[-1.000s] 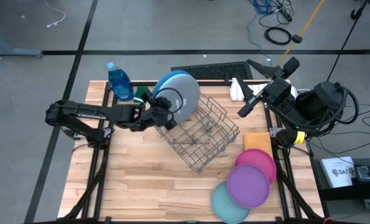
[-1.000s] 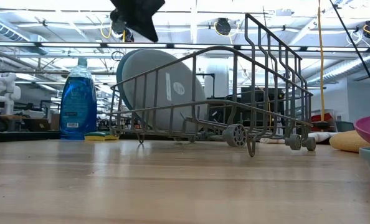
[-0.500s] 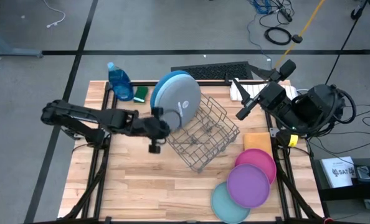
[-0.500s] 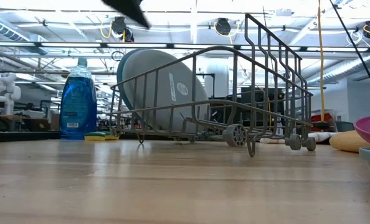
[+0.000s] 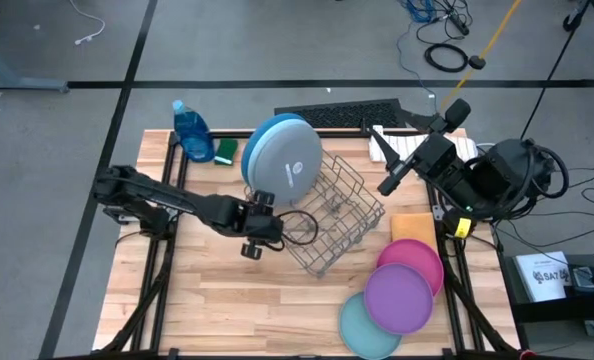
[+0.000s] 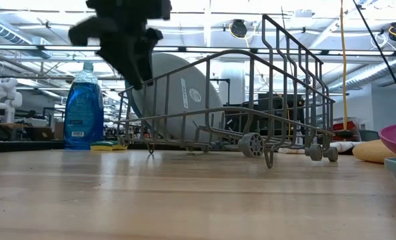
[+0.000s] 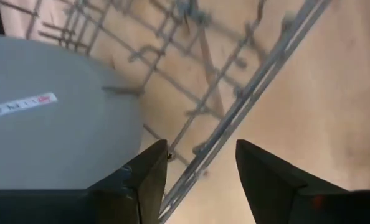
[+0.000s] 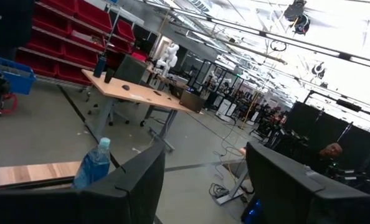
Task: Sort dishes
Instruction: Adjust the dish rack
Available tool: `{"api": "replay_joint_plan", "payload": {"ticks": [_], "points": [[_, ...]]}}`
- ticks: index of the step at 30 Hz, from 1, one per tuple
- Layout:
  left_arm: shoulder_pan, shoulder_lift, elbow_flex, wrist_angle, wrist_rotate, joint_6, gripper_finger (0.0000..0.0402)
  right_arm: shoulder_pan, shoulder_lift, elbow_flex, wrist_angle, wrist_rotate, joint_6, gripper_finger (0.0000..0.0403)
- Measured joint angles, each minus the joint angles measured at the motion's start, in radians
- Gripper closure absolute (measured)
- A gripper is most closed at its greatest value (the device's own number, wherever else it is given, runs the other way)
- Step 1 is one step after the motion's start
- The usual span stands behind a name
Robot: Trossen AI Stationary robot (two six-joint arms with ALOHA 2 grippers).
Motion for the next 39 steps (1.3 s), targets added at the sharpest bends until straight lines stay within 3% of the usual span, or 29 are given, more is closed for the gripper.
{"api": "replay_joint_plan", "payload": {"ticks": [4,7,11,18,23,30,39], "points": [[0.015,0.044,0.000,-0.025,0.001,0.001,0.0210,0.000,0.000,0.000,-0.027,0.000,0.026,0.0186],[0.023,0.072,0.000,-0.012,0.023,-0.082,0.0223,0.000,0.000,0.000,-0.027,0.001,0.027,0.0186],[0.021,0.081,0.000,-0.022,0.050,-0.245,0.0261,0.000,0.000,0.000,-0.028,0.003,0.026,0.0186],[0.005,0.081,0.000,0.008,0.161,-0.322,0.0330,0.000,0.000,0.000,-0.028,0.003,0.025,0.0186],[0.000,0.082,0.027,0.085,0.206,-0.418,0.0352,0.000,0.000,0.000,-0.028,0.003,0.028,0.0186],[-0.008,0.083,0.066,0.108,0.288,-0.358,0.0356,0.000,0.000,0.000,-0.028,0.004,0.030,0.0186],[-0.072,0.082,0.066,0.068,0.290,-0.253,0.0356,0.001,0.000,0.000,-0.028,0.004,0.030,0.0186]]}}
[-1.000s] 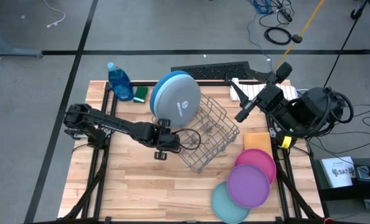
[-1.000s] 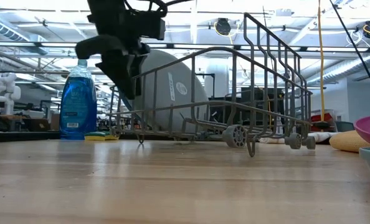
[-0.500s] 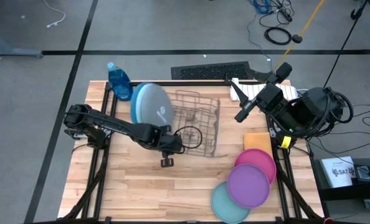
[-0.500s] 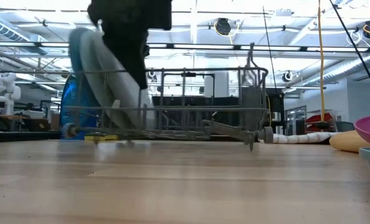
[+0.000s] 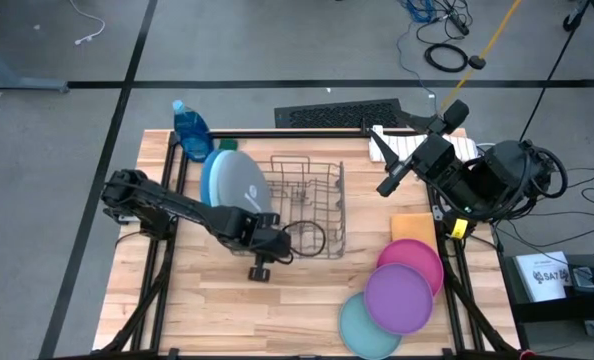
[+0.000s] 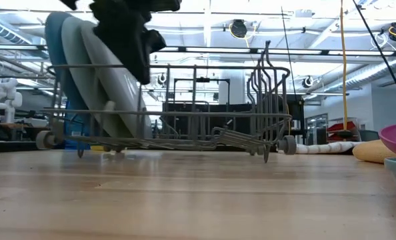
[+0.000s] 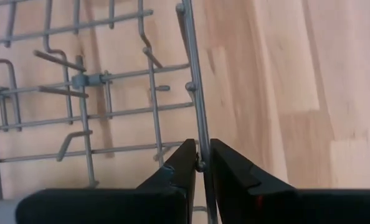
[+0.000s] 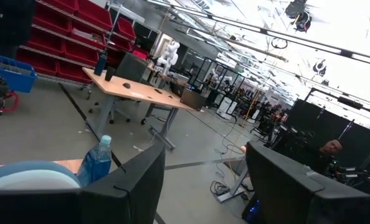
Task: Sort dishes
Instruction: Adjust the dish rack
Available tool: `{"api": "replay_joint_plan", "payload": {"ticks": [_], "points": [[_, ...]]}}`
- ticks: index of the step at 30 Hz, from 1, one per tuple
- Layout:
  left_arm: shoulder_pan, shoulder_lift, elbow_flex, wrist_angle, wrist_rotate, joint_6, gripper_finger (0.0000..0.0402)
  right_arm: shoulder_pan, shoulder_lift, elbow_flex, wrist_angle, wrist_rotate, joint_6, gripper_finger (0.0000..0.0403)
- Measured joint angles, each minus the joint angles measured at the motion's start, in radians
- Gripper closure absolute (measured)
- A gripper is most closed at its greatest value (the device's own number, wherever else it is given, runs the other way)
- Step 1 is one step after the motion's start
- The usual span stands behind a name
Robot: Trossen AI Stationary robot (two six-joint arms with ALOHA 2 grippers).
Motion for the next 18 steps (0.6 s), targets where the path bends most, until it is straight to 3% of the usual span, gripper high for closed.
{"api": "replay_joint_plan", "payload": {"ticks": [10,18], "points": [[-0.069,-0.003,0.002,-0.114,-0.014,0.013,0.0394,0.000,0.000,0.000,0.000,0.000,0.011,0.0186],[-0.108,-0.002,0.002,-0.147,-0.081,-0.013,0.0360,0.000,0.000,0.000,-0.022,0.000,0.007,0.0186]]}}
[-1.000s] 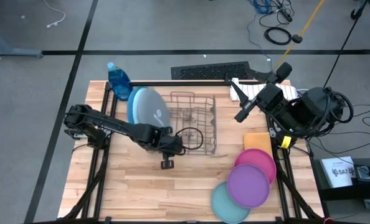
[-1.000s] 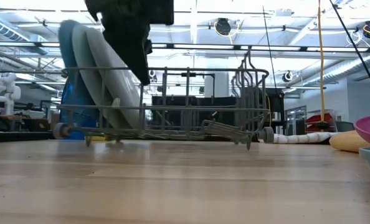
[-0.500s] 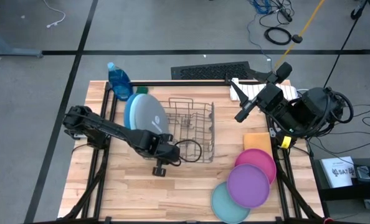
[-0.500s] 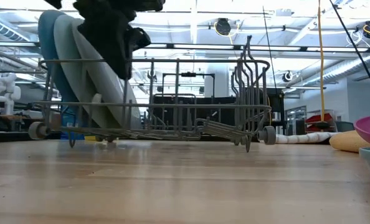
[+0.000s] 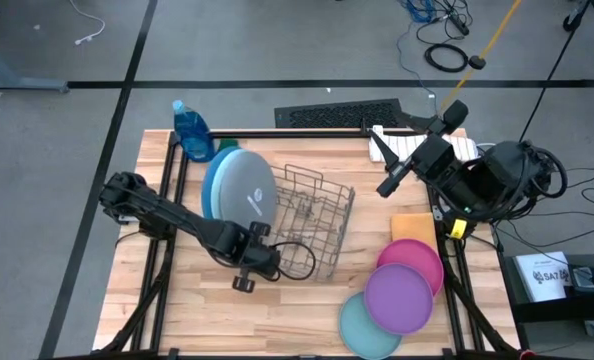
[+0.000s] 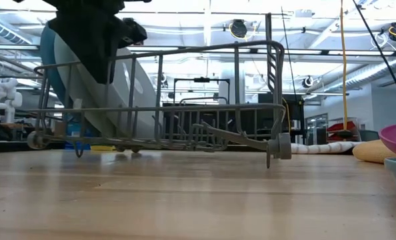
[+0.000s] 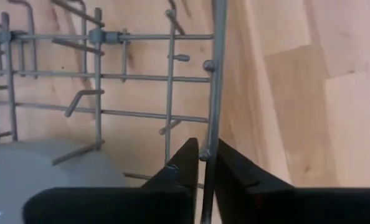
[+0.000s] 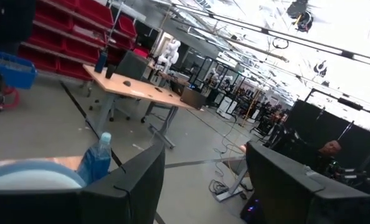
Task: Sort dishes
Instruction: Adjust the dish rack, then put the small purple plate into the dish rack
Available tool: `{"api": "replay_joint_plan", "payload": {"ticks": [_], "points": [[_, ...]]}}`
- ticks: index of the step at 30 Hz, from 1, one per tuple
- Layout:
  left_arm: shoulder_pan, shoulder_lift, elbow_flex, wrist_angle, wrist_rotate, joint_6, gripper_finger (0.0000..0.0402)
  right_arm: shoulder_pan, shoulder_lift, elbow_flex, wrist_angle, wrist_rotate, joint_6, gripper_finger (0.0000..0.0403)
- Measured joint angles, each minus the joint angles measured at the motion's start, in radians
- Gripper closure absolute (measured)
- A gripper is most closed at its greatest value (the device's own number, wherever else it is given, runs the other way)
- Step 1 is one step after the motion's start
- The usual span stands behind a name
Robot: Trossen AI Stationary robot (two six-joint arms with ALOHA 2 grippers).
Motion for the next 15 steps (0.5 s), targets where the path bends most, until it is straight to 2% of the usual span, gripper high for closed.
{"api": "replay_joint_plan", "payload": {"ticks": [4,9,12,15], "points": [[0.000,0.003,-0.001,0.002,-0.022,-0.026,0.0316,0.000,0.000,0.000,-0.105,-0.004,0.030,0.0183],[0.001,-0.014,0.020,0.004,-0.030,-0.068,0.0262,0.033,0.000,0.000,-0.283,-0.020,0.142,0.0163],[0.000,-0.018,0.081,0.002,-0.029,-0.093,0.0244,0.063,-0.004,0.000,-0.436,-0.111,0.280,0.0153],[-0.007,-0.018,0.152,0.001,-0.013,-0.094,0.0240,0.084,-0.017,0.000,-0.622,-0.268,0.467,0.0149]]}}
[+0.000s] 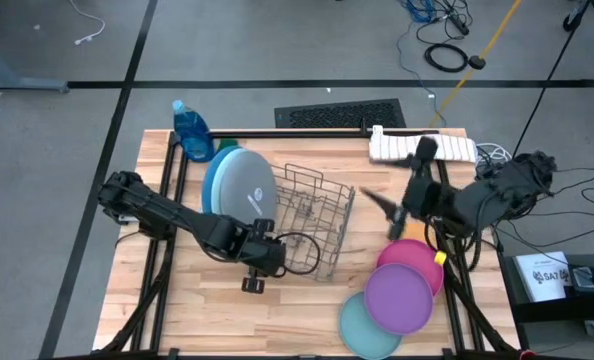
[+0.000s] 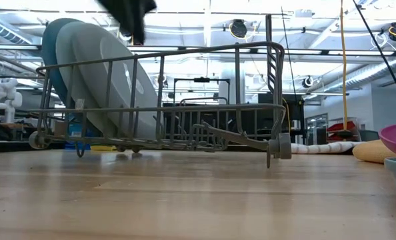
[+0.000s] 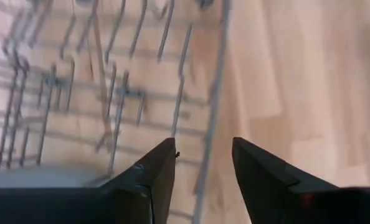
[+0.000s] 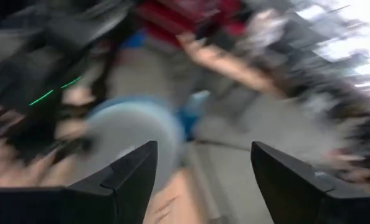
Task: Sort dishes
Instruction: Put the small purple plate into the dish rack
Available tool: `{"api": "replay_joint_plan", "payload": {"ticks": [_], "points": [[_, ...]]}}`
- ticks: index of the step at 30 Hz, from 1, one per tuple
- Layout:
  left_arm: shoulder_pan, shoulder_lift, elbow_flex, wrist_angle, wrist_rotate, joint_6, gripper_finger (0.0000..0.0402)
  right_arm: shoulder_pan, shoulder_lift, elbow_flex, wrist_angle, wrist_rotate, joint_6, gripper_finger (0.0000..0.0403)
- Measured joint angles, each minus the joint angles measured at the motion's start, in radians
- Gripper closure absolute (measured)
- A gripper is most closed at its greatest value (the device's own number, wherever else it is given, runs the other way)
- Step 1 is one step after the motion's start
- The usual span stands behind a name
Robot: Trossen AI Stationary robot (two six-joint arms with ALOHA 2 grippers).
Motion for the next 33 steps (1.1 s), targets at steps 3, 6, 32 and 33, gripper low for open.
{"api": "replay_joint_plan", "payload": {"ticks": [3,6,32,33], "points": [[-0.004,0.000,0.063,0.000,0.007,-0.003,0.0240,0.015,-0.003,0.001,-0.232,-0.159,0.213,0.0152],[-0.012,0.000,0.121,-0.002,0.004,-0.021,0.0240,0.040,0.016,0.001,-0.489,-0.300,0.441,0.0159],[-0.152,0.044,0.164,0.254,-0.331,0.077,0.0240,0.390,0.227,-0.643,0.031,-0.767,1.392,0.0170],[-0.155,0.044,0.164,0.260,-0.340,0.079,0.0240,0.395,0.256,-0.644,0.042,-0.773,1.406,0.0170]]}}
